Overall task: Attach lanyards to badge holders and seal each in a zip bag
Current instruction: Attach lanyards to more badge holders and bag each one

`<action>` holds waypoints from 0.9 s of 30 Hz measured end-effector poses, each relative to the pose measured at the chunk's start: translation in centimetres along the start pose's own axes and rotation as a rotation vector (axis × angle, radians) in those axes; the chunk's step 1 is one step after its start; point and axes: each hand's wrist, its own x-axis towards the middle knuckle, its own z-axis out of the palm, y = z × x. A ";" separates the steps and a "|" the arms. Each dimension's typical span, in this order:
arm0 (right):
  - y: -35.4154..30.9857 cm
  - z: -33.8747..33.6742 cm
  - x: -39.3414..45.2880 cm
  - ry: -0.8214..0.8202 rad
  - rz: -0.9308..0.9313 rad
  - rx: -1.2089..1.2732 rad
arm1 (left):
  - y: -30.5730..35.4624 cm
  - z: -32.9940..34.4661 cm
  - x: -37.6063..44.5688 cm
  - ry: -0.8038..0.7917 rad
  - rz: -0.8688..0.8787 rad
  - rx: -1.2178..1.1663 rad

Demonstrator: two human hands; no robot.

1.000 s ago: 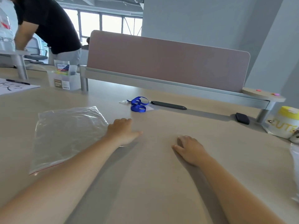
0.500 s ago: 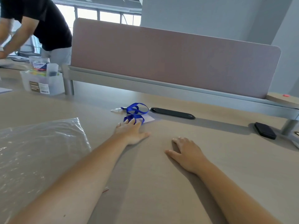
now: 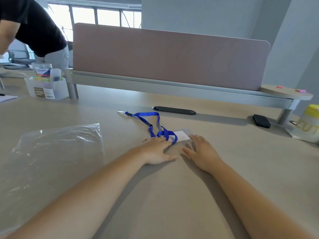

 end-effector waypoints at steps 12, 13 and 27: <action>2.7 -1.7 -6.2 0.034 0.035 -0.134 | 1.6 0.7 -5.2 0.282 0.031 -0.276; 2.7 -1.8 -6.3 0.042 0.049 -0.114 | 1.0 0.6 -5.2 0.289 -0.042 -0.225; -6.6 0.6 2.9 0.005 -0.140 -0.102 | -7.0 0.7 -4.9 0.149 -0.373 -0.064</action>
